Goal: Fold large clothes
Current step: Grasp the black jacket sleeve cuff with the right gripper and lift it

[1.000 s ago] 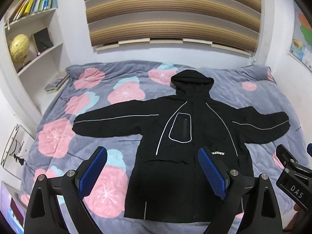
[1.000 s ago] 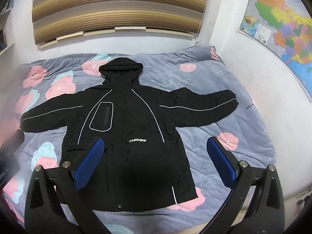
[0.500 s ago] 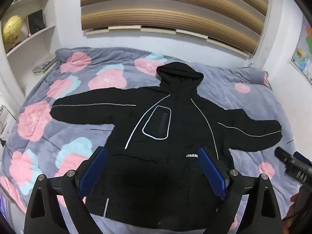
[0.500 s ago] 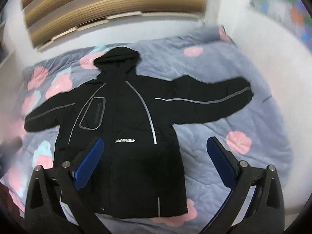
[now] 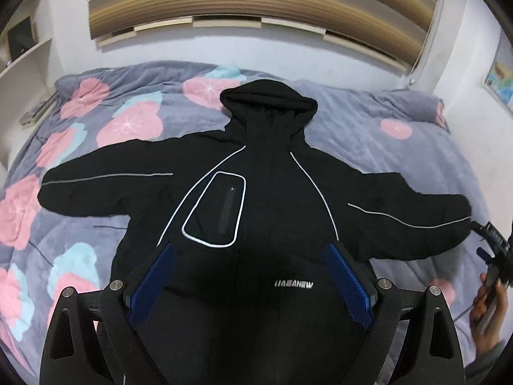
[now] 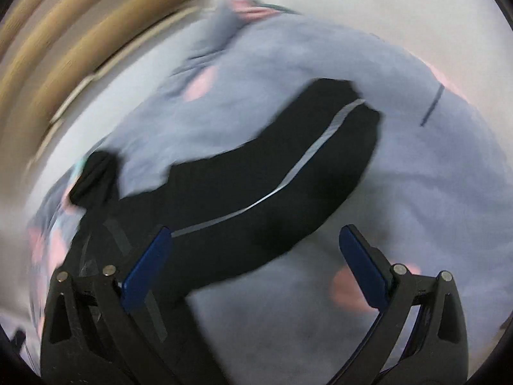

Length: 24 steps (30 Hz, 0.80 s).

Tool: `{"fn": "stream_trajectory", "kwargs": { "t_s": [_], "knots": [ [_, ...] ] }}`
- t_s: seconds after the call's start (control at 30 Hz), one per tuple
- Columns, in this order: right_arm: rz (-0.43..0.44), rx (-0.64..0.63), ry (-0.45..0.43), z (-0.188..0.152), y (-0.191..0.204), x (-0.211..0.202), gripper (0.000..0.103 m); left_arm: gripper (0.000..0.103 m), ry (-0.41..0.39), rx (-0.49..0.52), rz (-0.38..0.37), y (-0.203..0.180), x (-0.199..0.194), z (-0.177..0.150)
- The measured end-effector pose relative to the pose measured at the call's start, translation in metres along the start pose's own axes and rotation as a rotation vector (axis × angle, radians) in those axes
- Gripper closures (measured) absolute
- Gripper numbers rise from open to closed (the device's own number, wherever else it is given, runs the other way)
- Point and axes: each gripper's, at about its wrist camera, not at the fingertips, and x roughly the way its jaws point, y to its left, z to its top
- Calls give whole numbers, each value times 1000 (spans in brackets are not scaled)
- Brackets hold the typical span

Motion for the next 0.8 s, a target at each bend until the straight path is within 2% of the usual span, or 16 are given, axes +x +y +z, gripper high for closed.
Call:
{"fn": "stream_trajectory", "kwargs": {
  "t_s": [0.07,0.17,0.27,0.33,0.47,0.5,0.53,0.57,0.6,0.63,0.7,0.8],
  "knots": [
    [-14,67,12,22,-30,28,1,8,11,10,2,-9,14,4],
    [-53,80,14,46,-51,56,2,8,35,18,-13,-28,38,10],
    [-89,78,20,60,-61,78,7,8,66,43,-17,-53,63,14],
    [-119,71,41,67,-66,95,15,8,85,71,-21,-69,77,15],
    [-134,65,29,77,-71,114,17,9,93,146,-77,-101,91,14],
    [-132,55,22,79,-71,114,24,9,92,170,-89,-110,94,13],
    [-134,43,20,79,-68,112,45,9,90,190,-90,-118,97,12],
    [-117,28,24,79,-64,109,61,9,89,217,-89,-128,102,11],
    [-85,19,28,80,-61,106,90,9,90,235,-93,-135,107,11],
    [-49,8,20,80,-55,96,93,9,90,249,-98,-142,112,12],
    [-32,-21,-25,85,-47,73,94,9,90,272,-117,-156,124,12],
    [-84,-60,-141,87,-48,32,94,9,81,306,-161,-179,145,14]
  ]
}}
